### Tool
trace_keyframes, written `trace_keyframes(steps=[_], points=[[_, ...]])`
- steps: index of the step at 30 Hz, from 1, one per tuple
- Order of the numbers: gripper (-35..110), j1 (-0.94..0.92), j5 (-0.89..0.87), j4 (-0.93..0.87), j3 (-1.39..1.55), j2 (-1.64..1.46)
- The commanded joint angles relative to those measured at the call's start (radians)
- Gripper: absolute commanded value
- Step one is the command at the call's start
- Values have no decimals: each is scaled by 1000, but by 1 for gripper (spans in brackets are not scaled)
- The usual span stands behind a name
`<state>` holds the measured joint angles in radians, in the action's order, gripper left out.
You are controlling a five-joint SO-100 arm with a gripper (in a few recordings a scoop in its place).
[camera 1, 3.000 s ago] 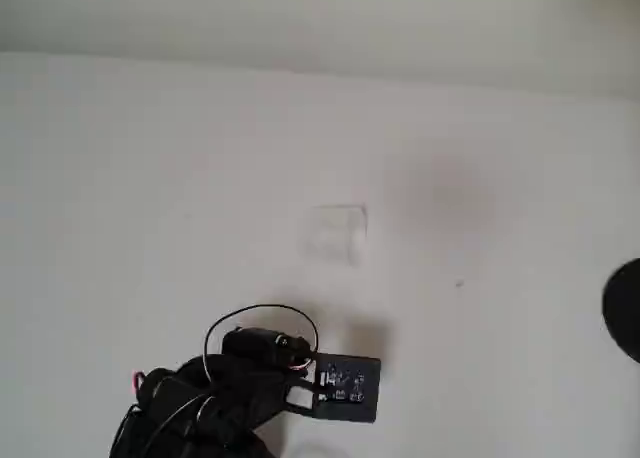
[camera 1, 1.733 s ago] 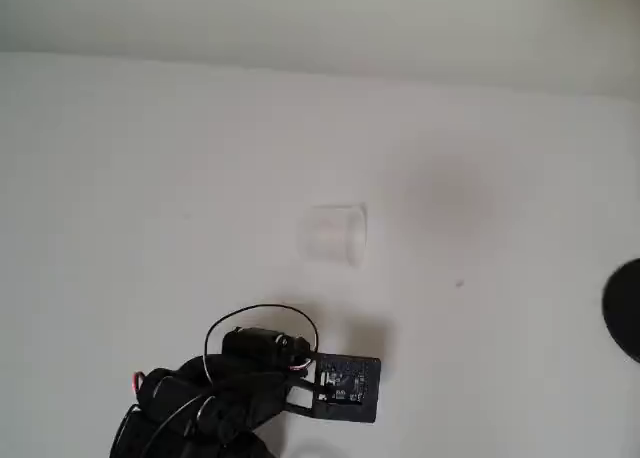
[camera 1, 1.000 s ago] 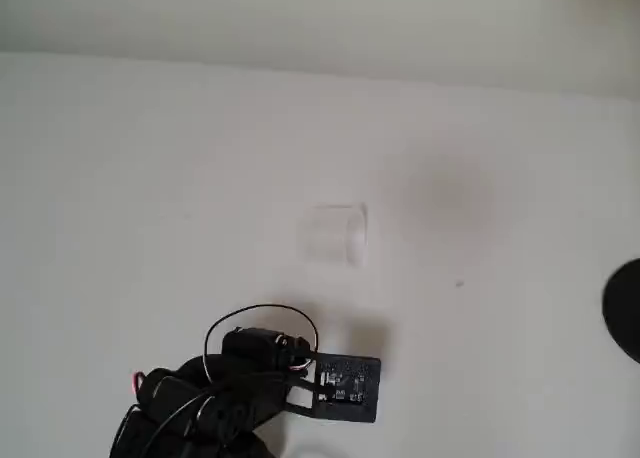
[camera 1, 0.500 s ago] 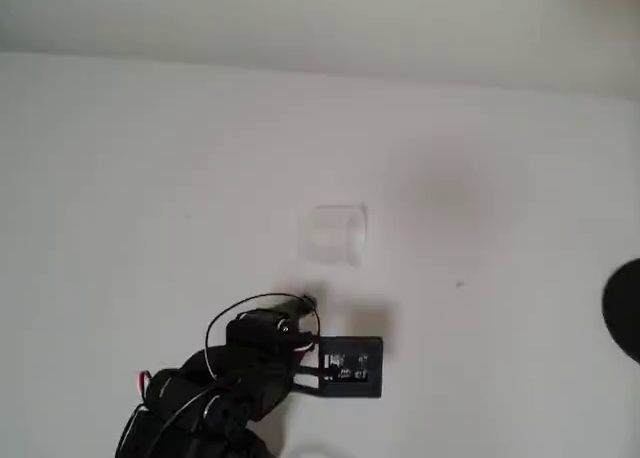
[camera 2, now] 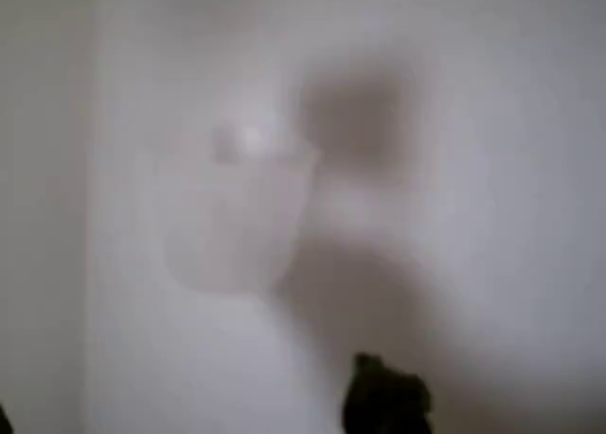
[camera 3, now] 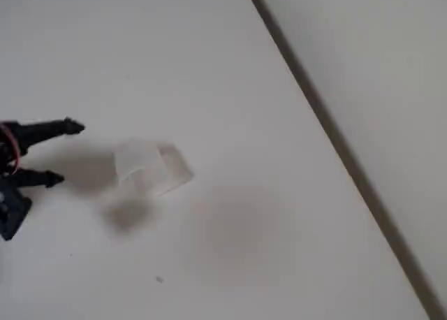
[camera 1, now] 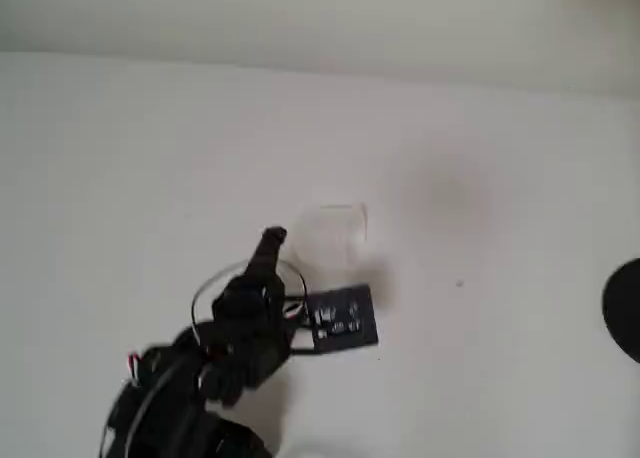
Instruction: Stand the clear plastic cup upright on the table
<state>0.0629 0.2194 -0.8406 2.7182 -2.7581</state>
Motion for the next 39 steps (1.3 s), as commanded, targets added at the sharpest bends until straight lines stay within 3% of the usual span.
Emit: trace_keyframes(steps=[1,13,21,24,30,39], points=[[47,9,-17,5,-328,387],[50,14,-60,-229,-989,1190],[58,-37,-77,-316,-1267,1511],[47,-49,-75,-316,-1281,1537],[11,-51,-64,-337,-1292,1496],[5,-26,107,-399,-1296,1269]])
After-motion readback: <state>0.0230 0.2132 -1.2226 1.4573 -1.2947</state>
